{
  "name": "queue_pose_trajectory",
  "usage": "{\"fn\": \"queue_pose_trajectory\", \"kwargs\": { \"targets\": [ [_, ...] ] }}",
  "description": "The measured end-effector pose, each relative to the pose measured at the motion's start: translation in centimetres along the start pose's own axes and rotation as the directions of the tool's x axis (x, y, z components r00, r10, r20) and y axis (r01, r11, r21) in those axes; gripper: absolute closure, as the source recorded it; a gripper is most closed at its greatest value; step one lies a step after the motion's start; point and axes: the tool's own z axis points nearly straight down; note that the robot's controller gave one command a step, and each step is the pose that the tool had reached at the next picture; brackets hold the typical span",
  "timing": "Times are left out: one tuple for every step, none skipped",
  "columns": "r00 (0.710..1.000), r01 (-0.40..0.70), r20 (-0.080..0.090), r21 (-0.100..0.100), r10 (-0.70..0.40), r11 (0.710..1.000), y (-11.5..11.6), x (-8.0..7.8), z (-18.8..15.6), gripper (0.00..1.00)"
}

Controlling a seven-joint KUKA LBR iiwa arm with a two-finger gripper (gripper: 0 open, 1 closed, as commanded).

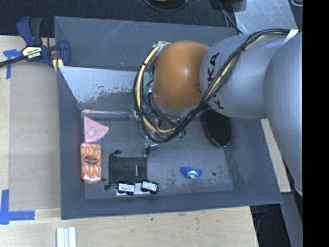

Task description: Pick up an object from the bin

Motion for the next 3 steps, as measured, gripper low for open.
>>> {"fn": "queue_pose_trajectory", "kwargs": {
  "targets": [
    [0.989,0.147,-0.012,-0.006,-0.147,0.989,7.3,1.8,3.5,0.00],
    [0.996,-0.091,0.000,0.000,0.091,0.996,3.4,3.2,6.5,0.00],
    [0.986,-0.165,-0.008,-0.003,0.165,0.986,3.6,4.5,6.3,1.00]
  ]
}}
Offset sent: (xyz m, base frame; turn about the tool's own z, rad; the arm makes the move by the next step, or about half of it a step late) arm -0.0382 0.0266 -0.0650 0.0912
